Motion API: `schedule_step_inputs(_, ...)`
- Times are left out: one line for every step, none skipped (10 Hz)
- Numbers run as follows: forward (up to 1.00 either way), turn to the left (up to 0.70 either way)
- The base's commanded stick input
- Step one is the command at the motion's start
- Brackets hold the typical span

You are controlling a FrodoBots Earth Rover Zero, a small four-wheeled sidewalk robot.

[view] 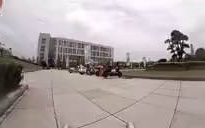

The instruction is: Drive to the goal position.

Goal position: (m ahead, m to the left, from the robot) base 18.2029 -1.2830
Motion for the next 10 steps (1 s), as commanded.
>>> schedule_step_inputs(0.45,0.27)
schedule_step_inputs(0.45,0.27)
schedule_step_inputs(0.45,0.27)
schedule_step_inputs(0.45,0.27)
schedule_step_inputs(0.45,0.27)
schedule_step_inputs(0.45,0.27)
schedule_step_inputs(0.45,0.27)
schedule_step_inputs(0.45,0.27)
schedule_step_inputs(0.45,0.27)
schedule_step_inputs(0.45,0.27)
